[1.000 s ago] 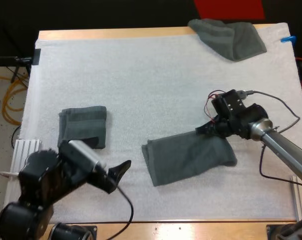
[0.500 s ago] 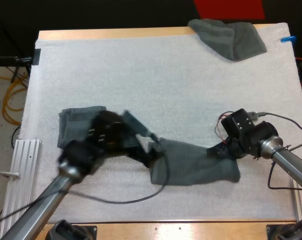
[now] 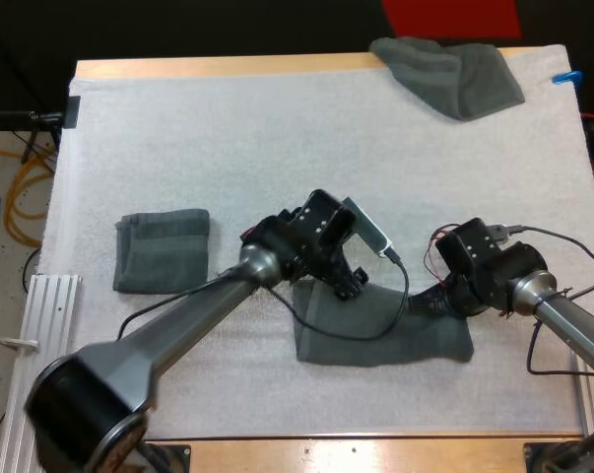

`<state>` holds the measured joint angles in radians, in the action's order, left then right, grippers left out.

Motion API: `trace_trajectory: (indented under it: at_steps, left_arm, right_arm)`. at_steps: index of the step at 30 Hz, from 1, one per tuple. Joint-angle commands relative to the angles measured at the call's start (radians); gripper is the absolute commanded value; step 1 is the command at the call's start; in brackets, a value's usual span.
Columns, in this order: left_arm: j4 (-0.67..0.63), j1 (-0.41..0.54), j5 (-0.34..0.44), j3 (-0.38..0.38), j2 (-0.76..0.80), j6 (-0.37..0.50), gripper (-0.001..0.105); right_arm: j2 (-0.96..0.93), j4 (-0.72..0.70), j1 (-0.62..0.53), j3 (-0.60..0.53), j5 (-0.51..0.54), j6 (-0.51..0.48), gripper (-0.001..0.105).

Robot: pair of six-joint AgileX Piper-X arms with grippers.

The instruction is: Pick towel from pile fold and stack

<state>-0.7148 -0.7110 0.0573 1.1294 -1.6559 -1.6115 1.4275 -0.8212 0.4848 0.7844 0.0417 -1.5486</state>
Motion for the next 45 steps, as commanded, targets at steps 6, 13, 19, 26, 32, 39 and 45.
trace_trajectory:
  at_steps: [6, 13, 19, 26, 32, 39, 45]
  left_arm:
    - [-0.060, 0.000, 0.023, 0.053, -0.108, 0.023, 0.103]
    - [-0.098, 0.000, 0.017, 0.064, -0.182, 0.023, 0.103]
    - [-0.105, 0.000, -0.051, 0.064, -0.198, 0.023, 0.103]
    - [-0.145, 0.000, -0.057, 0.064, -0.198, 0.023, 0.090]
    - [-0.147, 0.000, -0.057, 0.064, -0.198, 0.023, 0.027]
    - [-0.143, 0.000, -0.057, 0.064, -0.198, 0.023, 0.000]
    - [-0.154, 0.000, -0.052, 0.094, -0.179, 0.023, 0.000]
  right_arm:
    - [-0.012, -0.012, -0.004, 0.001, 0.005, 0.004, 0.000]
    - [-0.012, -0.012, -0.004, 0.001, 0.005, 0.004, 0.000]
    - [-0.012, -0.012, -0.004, 0.001, 0.005, 0.004, 0.000]
    - [-0.012, -0.012, -0.004, 0.001, 0.005, 0.004, 0.000]
    - [-0.012, -0.012, -0.004, 0.001, 0.005, 0.004, 0.000]
    - [-0.013, -0.015, -0.004, 0.001, 0.005, 0.004, 0.000]
    - [-0.013, -0.015, -0.004, 0.001, 0.005, 0.004, 0.000]
